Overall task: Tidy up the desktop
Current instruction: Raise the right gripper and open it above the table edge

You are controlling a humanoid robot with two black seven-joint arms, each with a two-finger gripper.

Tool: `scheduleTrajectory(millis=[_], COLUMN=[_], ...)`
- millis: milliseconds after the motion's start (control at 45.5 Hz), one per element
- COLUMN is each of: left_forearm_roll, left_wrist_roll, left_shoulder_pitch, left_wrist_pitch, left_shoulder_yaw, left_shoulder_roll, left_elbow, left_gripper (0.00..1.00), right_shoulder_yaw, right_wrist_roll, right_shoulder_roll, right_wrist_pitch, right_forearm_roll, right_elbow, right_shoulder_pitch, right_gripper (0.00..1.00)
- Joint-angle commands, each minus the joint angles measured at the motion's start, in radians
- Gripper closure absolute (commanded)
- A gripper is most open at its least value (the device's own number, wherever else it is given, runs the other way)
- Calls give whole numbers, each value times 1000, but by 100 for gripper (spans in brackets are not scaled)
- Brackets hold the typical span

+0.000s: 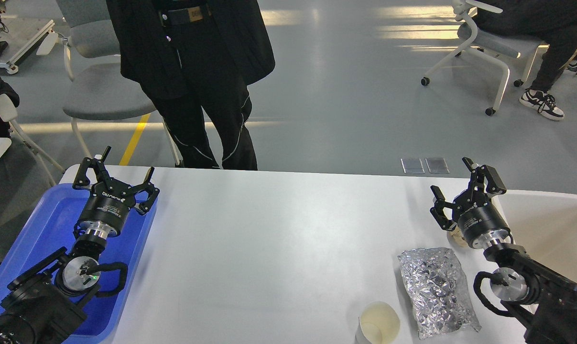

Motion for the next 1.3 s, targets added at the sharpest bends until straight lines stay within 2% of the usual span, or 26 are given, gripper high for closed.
scheduleTrajectory(millis=[0,747,1011,1275], left_forearm_roll=[0,0,0,0], left_wrist_roll=[0,0,0,0], left_shoulder_pitch=[0,1,1,1], left_wrist_pitch=[0,0,0,-2], left_shoulder_yaw=[0,0,0,0], left_shoulder_roll=[0,0,0,0], left_elbow=[0,0,0,0], left_gripper=[0,0,0,0], right_shoulder_yaw=[0,1,9,7], right_wrist_roll=[0,5,92,97], right_shoulder_roll=[-17,-18,-9,-20], right_wrist_pitch=[2,2,-9,-15], right_forearm_roll=[0,0,0,1], right_elbow=[7,7,4,-15], right_shoulder_pitch=[-1,4,6,2], right_gripper=[0,0,0,0])
